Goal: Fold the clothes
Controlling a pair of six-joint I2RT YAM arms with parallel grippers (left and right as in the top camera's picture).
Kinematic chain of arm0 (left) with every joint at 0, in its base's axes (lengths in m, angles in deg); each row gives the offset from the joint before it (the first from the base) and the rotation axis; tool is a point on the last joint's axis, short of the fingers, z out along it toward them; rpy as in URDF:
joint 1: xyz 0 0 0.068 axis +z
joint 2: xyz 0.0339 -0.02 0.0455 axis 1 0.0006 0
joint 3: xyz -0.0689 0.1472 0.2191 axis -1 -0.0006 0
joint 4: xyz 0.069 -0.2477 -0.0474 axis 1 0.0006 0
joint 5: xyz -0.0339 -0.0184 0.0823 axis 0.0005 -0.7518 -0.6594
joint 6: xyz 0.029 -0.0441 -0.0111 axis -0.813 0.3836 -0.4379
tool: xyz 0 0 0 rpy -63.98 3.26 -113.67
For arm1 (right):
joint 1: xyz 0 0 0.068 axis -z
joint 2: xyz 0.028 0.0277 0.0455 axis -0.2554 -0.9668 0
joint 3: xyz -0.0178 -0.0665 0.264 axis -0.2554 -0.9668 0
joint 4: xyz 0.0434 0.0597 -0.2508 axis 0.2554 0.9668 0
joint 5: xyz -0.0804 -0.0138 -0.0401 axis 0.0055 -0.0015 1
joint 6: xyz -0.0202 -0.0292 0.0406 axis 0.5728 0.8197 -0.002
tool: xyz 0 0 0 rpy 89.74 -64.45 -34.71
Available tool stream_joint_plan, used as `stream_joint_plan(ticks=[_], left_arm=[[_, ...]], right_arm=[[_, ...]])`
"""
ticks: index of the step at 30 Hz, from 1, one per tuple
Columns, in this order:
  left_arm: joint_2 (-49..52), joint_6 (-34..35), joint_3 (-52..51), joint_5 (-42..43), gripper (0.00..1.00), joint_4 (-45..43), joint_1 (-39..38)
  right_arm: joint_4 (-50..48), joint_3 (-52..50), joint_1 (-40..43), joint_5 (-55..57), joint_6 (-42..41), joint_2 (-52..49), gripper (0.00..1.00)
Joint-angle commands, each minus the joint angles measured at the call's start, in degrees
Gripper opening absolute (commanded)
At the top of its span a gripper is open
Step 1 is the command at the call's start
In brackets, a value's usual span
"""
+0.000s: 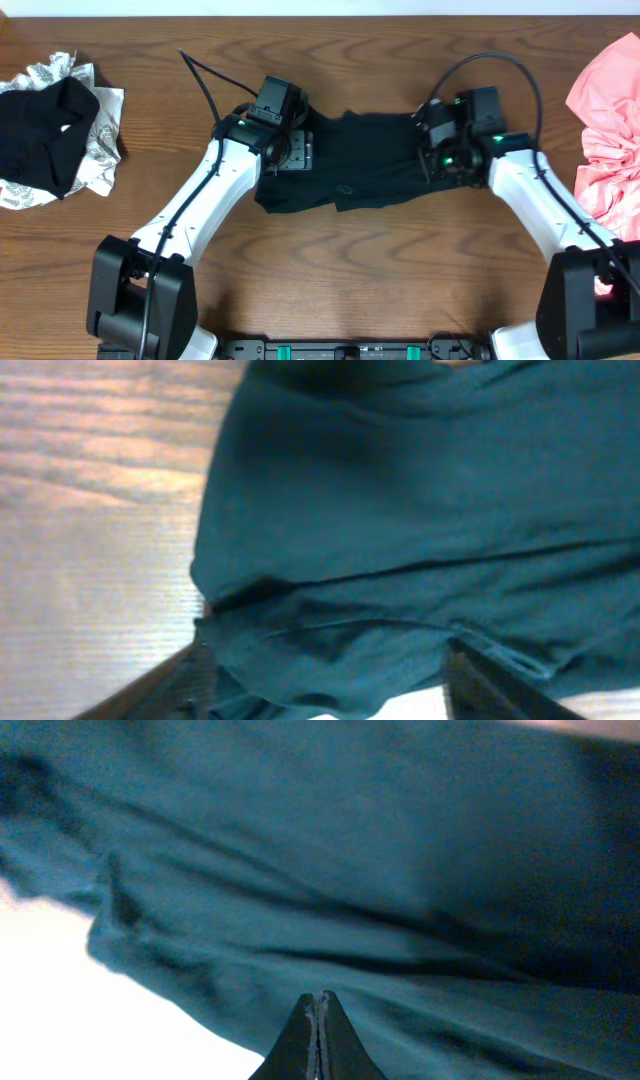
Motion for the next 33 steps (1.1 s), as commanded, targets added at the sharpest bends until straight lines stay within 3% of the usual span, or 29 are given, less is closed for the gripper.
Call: stream_joint_plan(ticks=[1,5,8,17,33], left_arm=[[0.31,-0.15,-0.11,-3.30,0.50,0.09,0.28],[0.31,0.26,-0.11,-5.16,0.21,-0.13,1.64],[0.31,0.26,-0.11,-5.16,0.06,-0.07,2.93],[0.31,0.24,-0.11,-5.16,0.06,-0.09,4.83],[0.33,0.22,-0.11,-5.16,0.11,-0.07,4.83]], right_arm=[[1.11,0.20,-2.86,-0.57,2.56,-1.27,0.01],[2.19,0.20,-6.14,-1.07,2.56,-1.97,0.01],[2.34,0.20,-9.07,-1.42,2.54,-1.97,0.01],[4.28,0.20,-14.34,0.96,2.54,-2.67,0.01],[3.26,0.09,-14.97,0.96,2.99,-11.02,0.01]])
